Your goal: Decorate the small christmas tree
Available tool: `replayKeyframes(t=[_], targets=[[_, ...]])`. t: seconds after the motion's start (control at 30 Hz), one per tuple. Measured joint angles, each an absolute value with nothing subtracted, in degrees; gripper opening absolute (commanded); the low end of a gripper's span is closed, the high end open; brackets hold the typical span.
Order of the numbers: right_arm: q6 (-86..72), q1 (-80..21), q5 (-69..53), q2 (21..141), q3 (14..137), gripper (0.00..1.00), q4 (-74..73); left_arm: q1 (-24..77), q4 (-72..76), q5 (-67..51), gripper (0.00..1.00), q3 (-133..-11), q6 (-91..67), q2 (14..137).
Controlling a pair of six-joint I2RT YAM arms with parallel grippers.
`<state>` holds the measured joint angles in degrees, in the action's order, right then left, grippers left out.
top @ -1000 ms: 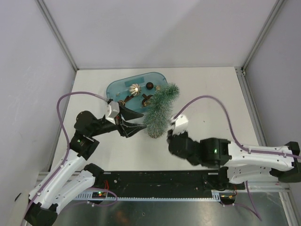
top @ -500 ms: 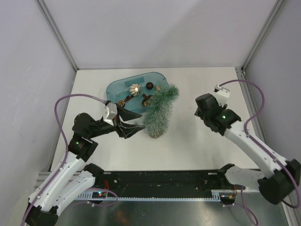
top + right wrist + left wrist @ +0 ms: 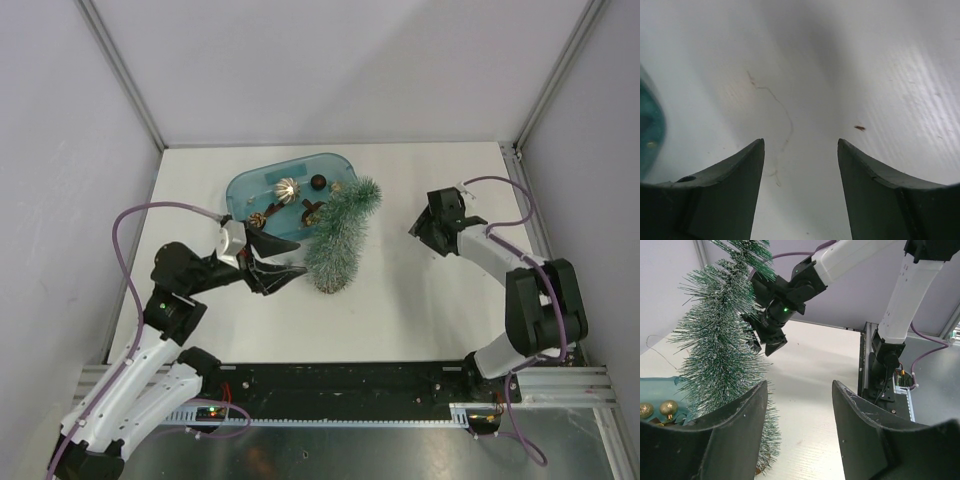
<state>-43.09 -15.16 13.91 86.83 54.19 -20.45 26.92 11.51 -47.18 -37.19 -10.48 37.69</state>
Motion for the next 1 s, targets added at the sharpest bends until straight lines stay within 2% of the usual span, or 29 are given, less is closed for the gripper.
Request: replayKeyframes(t=[0.2,0.33,0.4,0.57,0.63,0.8,1.0], targets=[[-45.2,-13.3,6.6,92.6,54.2,0.59,-11.7,26.8,11.5,-47.2,0.6,-36.8,-10.5,37.4],[-46.6,-12.5,3.8,96.3,54.2,0.49,-7.9,26.6,11.5,-47.2,0.6,-36.5,-10.5,37.4],[-47.1,-12.2,3.3,97.6,54.2,0.4,-7.2,26.4,11.5,-47.2,0.6,-36.5,-10.5,37.4],[-47.9,-12.1,3.7,98.0,54.2,0.09,-6.9,26.3,11.5,-47.2,0.6,-36.4,-10.5,37.4],[-47.9,-12.2,4.6,97.7,53.9,0.02,-7.0,26.2,11.5,-47.2,0.6,-36.4,-10.5,37.4],[-47.7,-12.2,8.8,92.7,51.6,0.0,-9.4,26.2,11.5,-47.2,0.6,-36.3,-10.5,37.2],[-47.2,-12.7,15.1,77.1,47.4,0.0,-14.7,26.1,11.5,-47.2,0.59,-36.3,-10.5,37.1]])
